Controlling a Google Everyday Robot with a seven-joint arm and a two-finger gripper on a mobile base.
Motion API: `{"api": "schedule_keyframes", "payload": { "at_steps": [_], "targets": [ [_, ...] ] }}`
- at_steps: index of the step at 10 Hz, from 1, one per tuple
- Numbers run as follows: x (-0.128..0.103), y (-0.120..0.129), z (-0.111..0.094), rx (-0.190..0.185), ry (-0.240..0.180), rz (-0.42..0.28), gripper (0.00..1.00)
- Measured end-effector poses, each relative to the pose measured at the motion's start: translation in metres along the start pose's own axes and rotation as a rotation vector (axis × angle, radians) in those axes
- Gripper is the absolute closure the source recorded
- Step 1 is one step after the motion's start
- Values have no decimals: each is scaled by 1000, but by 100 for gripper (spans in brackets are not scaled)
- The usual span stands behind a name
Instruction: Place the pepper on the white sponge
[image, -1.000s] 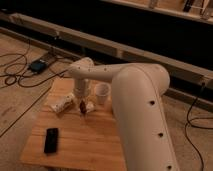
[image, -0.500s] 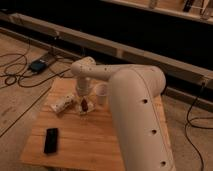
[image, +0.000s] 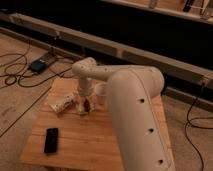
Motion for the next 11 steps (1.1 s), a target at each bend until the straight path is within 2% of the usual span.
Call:
{"api": "schedule_keyframes", "payload": {
  "at_steps": [1,7,9,11],
  "targets": [
    [0,1,1,-1,5,-2,20],
    [4,8,3,-18,28,-25,20],
    [1,10,-7,-20,8,-37,20],
    [-2,16,-26,-37,-34,-62,20]
  ]
}}
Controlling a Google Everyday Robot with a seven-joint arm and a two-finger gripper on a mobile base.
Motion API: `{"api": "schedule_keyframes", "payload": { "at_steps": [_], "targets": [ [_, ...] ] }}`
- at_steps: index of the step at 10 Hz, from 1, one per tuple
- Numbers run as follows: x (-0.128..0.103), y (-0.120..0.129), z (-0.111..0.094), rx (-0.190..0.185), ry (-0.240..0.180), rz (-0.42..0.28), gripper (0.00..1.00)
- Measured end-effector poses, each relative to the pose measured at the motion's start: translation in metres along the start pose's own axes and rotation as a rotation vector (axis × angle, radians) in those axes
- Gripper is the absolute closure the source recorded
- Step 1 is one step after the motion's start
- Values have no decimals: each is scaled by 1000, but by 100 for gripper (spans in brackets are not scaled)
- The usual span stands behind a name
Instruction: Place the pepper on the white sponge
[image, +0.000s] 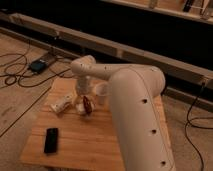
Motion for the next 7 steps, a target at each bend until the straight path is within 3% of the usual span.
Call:
{"api": "schedule_keyframes", "payload": {
  "at_steps": [3,6,7],
  "targets": [
    [5,17,-35,-47,-59,-64,20],
    [8,4,-69,-10,-129,-81,20],
    [9,0,-72,-5,-134,-77,20]
  ]
}}
